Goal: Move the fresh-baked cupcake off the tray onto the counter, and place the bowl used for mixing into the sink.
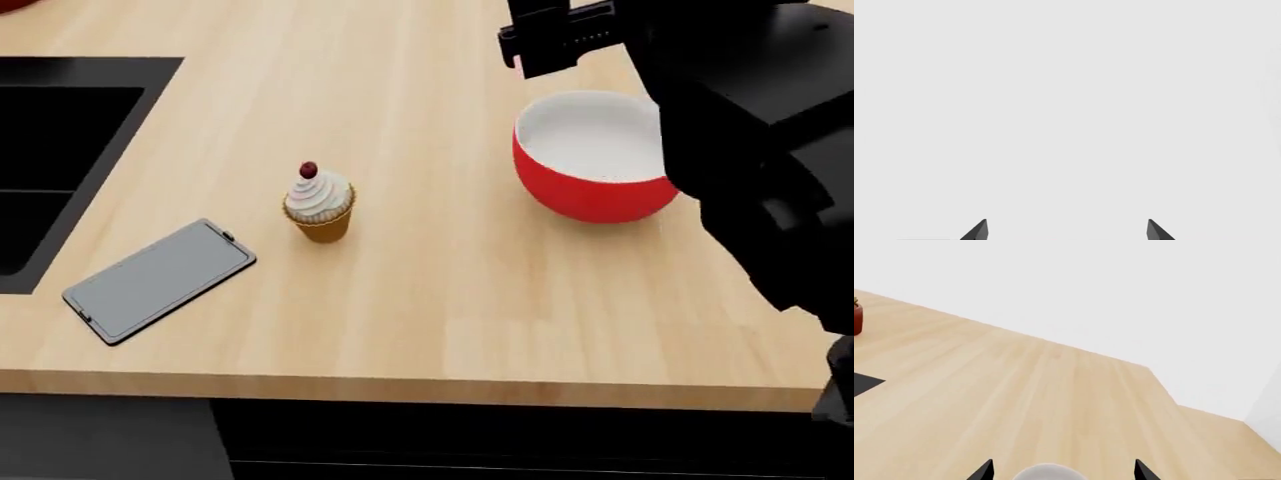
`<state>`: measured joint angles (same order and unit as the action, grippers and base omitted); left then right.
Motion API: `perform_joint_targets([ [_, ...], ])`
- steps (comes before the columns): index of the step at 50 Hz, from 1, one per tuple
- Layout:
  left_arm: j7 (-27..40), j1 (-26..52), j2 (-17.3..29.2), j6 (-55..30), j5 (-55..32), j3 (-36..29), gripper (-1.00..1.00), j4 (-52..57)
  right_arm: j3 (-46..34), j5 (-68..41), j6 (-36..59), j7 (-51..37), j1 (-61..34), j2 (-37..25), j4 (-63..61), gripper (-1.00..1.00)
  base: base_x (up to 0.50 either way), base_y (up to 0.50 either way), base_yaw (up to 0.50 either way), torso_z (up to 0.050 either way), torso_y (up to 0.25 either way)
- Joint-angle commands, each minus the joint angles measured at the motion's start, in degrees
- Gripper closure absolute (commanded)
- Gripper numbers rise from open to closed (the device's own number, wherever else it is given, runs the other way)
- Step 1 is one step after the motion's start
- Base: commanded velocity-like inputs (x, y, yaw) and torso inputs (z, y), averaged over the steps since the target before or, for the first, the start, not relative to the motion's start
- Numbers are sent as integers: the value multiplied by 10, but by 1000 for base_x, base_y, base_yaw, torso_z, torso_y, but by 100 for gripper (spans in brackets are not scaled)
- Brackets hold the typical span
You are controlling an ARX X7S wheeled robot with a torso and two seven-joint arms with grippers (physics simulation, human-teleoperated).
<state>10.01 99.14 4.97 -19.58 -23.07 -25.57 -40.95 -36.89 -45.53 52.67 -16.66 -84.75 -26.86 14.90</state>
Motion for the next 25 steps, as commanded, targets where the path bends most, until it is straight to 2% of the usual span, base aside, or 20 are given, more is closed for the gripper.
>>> perform_joint_targets([
  [1,-45,100,-49,147,-19,-75,-100,-274,-32,44,-52,69,-51,39,134,-100,0,0,0,0,0],
  [7,-33,121,-49,185,-174,-234,-100,-313,-52,77,-98,116,-91,80,255,-100,0,0,0,0,0],
  [12,-25,122,-50,200,-262,-326,-100,-326,-68,92,-117,136,-96,95,290,-100,0,0,0,0,0],
  [18,-15,127,-50,217,-341,-406,-100,-333,-81,117,-164,177,-138,136,409,-100,0,0,0,0,0],
  [25,-8,124,-50,229,-388,-457,-100,-338,-84,135,-217,200,-169,177,528,-100,0,0,0,0,0],
])
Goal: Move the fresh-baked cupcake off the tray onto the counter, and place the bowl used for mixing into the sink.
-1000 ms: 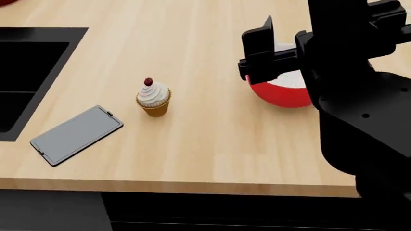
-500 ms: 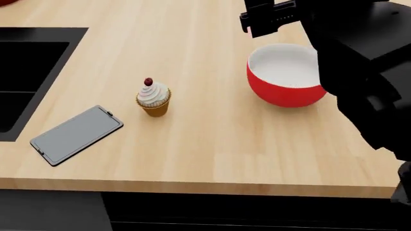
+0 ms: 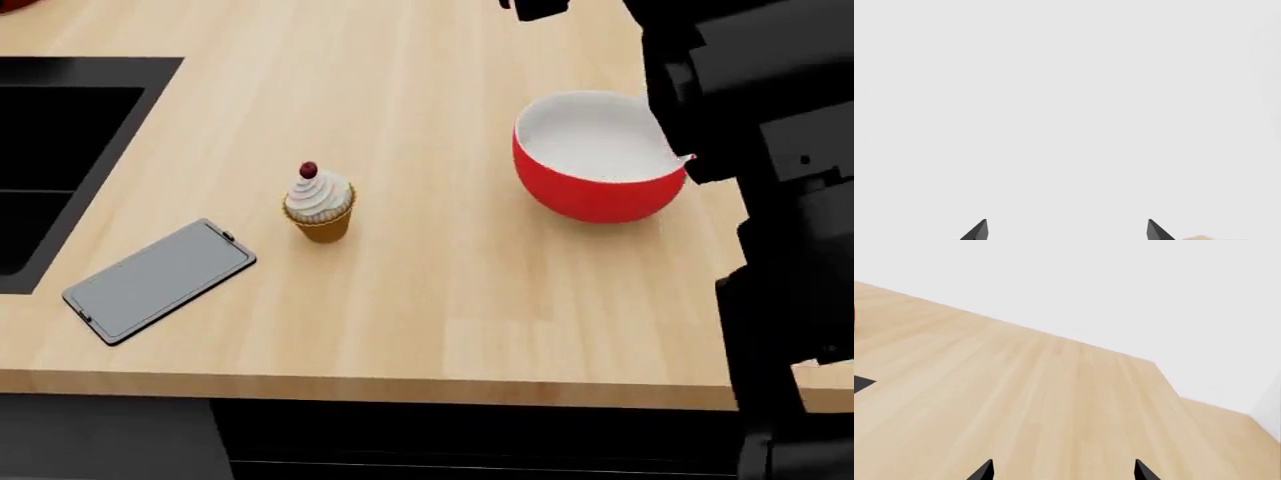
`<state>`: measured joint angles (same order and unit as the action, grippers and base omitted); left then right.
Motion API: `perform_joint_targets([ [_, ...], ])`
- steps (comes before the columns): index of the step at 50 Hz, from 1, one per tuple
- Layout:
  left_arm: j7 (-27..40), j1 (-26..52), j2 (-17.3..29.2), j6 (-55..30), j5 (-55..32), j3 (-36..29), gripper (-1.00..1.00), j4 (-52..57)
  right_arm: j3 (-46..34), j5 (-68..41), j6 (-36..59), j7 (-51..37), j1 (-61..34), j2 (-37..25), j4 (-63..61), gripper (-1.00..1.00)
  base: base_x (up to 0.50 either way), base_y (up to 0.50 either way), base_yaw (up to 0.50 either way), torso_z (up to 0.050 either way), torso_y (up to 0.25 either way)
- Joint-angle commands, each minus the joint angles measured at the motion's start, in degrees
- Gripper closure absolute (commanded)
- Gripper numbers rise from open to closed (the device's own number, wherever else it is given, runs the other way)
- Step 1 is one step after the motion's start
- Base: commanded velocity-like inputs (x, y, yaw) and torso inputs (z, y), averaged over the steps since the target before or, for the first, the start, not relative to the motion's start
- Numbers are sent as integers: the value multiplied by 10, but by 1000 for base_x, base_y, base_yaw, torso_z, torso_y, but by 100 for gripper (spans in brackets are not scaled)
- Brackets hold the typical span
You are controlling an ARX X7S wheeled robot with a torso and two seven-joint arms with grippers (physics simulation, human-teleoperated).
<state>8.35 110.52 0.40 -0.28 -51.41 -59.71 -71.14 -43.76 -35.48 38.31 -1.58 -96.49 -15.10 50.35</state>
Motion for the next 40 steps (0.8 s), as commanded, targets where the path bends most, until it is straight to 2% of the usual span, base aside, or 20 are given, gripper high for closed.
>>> perform_joint_targets([
  [1,10,8,-4,38,-108,-120,-100,-37,-16,36,-83,53,-56,65,189,-100,0,0,0,0,0],
  [5,14,2,-4,34,-90,-105,-100,-38,-15,48,-108,67,-73,85,245,-100,0,0,0,0,0],
  [24,8,-13,-4,23,-7,-19,-100,-38,111,183,-90,84,-56,93,246,-100,0,0,0,0,0],
  [33,11,-11,-4,25,-23,-33,-100,-38,160,238,-87,96,-53,98,246,-100,0,0,0,0,0],
  [35,10,-9,-4,5,-37,-48,-100,-37,170,246,-87,97,-54,98,246,-100,0,0,0,0,0],
  [40,9,-9,-4,6,-44,-53,-100,-38,174,251,-87,98,-53,98,246,-100,0,0,0,0,0],
])
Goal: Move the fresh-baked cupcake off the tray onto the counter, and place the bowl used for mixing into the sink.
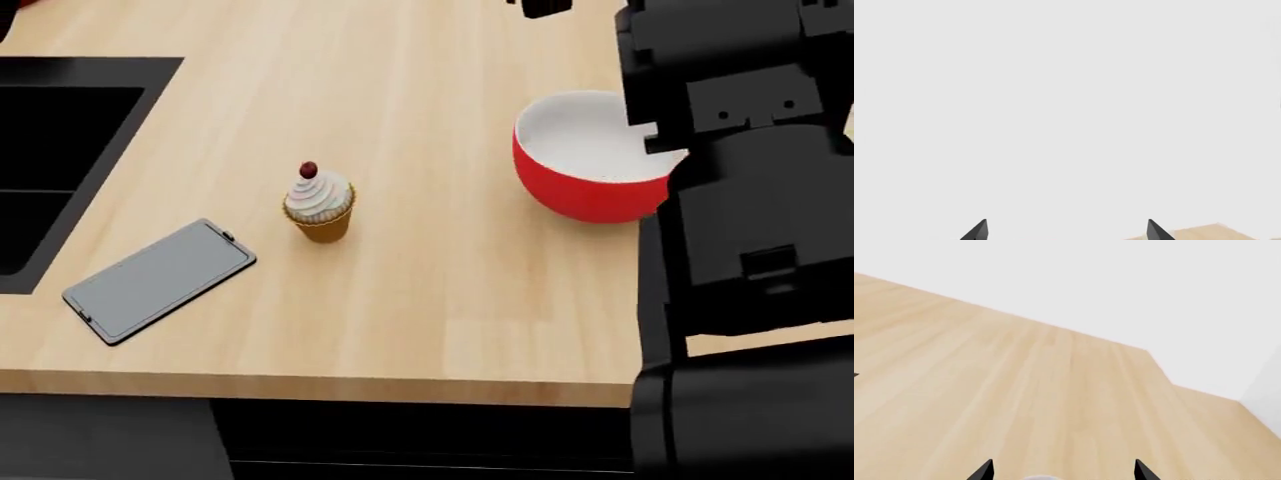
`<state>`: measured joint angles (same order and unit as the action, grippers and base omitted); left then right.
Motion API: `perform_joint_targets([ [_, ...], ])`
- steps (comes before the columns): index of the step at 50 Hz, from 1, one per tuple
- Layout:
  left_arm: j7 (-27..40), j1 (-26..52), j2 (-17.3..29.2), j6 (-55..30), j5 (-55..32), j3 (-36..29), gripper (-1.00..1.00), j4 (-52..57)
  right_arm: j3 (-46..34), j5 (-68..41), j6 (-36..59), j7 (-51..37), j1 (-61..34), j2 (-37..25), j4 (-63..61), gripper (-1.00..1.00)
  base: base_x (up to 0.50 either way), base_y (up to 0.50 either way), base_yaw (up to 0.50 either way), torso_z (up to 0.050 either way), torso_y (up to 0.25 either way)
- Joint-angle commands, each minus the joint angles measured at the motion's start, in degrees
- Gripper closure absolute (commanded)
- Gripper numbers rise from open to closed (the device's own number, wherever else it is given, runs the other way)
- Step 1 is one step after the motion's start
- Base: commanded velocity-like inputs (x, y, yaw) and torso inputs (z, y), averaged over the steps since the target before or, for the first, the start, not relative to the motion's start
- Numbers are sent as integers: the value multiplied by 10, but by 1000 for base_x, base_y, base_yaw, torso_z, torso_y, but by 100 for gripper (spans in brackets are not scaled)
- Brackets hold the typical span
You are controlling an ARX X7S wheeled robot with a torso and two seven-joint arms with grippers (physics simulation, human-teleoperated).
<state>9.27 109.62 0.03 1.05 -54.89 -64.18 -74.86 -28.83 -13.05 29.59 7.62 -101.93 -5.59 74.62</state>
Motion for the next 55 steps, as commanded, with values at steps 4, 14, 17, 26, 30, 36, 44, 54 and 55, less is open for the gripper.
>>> perform_joint_targets([
  [4,0,1,0,-7,-9,-8,-100,0,25,27,0,6,1,3,3,-100,0,0,0,0,0],
  [14,0,1,0,-7,-9,-8,-100,0,25,27,0,6,1,3,3,-100,0,0,0,0,0],
  [17,9,1,0,4,-26,-33,-100,-1,106,114,0,24,4,11,3,-100,0,0,0,0,0],
  [26,9,2,0,4,-35,-44,-100,-1,105,121,6,26,-4,14,3,-100,0,0,0,0,0],
  [30,9,1,0,6,-36,-45,-100,-1,110,118,-9,29,-8,14,3,-100,0,0,0,0,0],
  [36,9,2,0,6,-38,-46,-100,-1,111,120,-12,33,-6,15,3,-100,205,0,0,0,0],
  [44,9,2,0,6,-40,-50,-100,-1,112,121,-12,32,-3,16,3,-100,292,0,0,0,0],
  [54,9,1,0,5,-36,-47,-100,-1,113,124,-9,28,-5,16,3,-100,291,0,0,0,0],
  [55,8,1,0,5,-36,-48,-100,-1,114,123,-9,28,-5,15,3,-100,289,0,0,0,0],
])
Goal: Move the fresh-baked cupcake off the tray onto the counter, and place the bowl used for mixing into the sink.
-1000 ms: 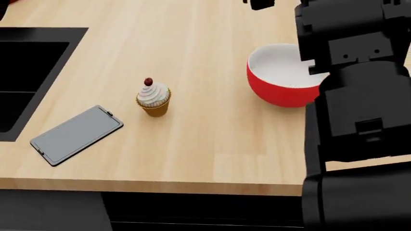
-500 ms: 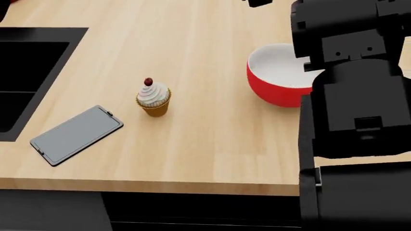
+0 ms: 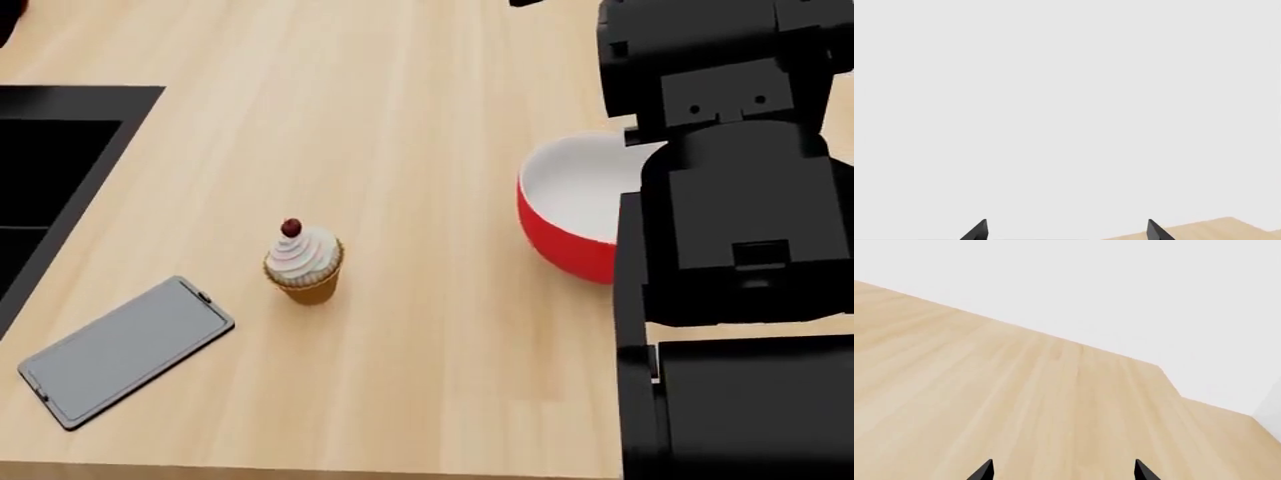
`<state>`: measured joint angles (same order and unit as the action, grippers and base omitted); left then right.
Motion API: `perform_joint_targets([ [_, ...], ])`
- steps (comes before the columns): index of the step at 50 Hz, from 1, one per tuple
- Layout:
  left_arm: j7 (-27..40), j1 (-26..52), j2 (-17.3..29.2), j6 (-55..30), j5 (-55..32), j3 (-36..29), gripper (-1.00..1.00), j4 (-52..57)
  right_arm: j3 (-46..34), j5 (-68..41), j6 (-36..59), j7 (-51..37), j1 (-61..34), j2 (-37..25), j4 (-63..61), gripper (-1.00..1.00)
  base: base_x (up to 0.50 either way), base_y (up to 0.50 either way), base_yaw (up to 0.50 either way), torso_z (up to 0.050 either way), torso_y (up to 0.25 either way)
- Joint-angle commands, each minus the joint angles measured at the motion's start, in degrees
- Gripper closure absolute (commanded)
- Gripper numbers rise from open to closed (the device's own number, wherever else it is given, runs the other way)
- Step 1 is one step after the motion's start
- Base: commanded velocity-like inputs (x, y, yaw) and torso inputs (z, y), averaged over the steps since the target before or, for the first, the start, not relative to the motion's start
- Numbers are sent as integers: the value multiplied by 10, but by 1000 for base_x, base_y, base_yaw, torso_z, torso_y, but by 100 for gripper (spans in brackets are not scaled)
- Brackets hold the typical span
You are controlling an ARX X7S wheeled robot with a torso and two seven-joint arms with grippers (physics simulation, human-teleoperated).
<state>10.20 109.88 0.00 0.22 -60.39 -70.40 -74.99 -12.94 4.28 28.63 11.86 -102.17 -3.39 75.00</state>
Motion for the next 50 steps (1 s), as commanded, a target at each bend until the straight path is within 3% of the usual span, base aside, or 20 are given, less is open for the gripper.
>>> perform_joint_targets([
  [1,-1,-2,0,14,18,12,-100,1,-47,-49,0,-13,-2,-6,-1,-100,293,0,0,0,0],
  [30,1,0,0,15,-9,-19,-100,1,-52,-45,9,-3,-3,-2,0,-100,289,0,0,0,0],
  [50,-2,1,0,16,-12,-22,-100,1,-57,-46,9,-3,3,-2,-1,-100,38,69,0,0,0],
])
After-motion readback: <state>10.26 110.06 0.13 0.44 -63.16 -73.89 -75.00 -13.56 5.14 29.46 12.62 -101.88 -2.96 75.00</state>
